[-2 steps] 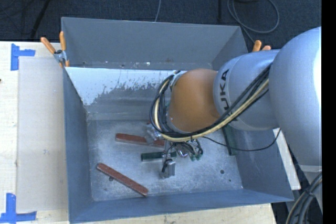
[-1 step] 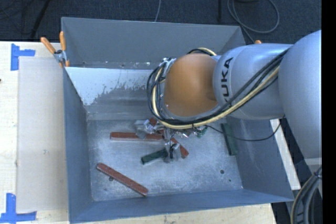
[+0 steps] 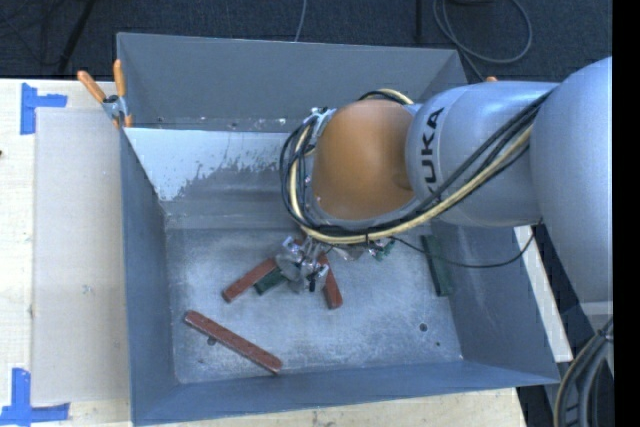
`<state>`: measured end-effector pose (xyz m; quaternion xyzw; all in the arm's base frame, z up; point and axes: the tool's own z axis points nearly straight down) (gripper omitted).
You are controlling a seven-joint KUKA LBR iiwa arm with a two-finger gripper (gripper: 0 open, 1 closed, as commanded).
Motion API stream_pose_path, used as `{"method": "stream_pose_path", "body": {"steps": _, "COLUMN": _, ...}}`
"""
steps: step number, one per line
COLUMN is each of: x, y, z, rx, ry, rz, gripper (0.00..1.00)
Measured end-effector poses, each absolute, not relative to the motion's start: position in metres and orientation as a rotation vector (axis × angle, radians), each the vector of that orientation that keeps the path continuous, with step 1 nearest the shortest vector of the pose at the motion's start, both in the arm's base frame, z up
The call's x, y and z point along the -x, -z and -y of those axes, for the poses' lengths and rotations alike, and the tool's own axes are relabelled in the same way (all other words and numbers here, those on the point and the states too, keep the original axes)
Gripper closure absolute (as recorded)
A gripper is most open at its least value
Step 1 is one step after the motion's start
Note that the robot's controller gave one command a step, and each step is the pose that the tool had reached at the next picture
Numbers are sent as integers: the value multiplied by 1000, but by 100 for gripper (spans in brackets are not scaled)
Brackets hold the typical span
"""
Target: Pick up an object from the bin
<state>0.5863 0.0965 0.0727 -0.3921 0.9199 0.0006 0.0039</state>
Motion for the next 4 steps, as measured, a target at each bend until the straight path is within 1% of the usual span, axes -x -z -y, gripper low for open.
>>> {"method": "stream_pose_path", "body": {"steps": 1, "x": -585, "y": -70, "z": -95, "rx": 1228, "ry": -2, "rz": -2889, "gripper": 0}}
{"method": "stream_pose_path", "body": {"steps": 2, "x": -588, "y": -70, "z": -110, "rx": 1229, "ry": -2, "rz": -2887, "gripper": 0}}
{"method": "stream_pose_path", "body": {"steps": 3, "x": -607, "y": -70, "z": -145, "rx": 1814, "ry": -1, "rz": -2559, "gripper": 0}}
{"method": "stream_pose_path", "body": {"steps": 4, "x": -606, "y": -70, "z": -144, "rx": 1808, "ry": -3, "rz": -2566, "gripper": 100}}
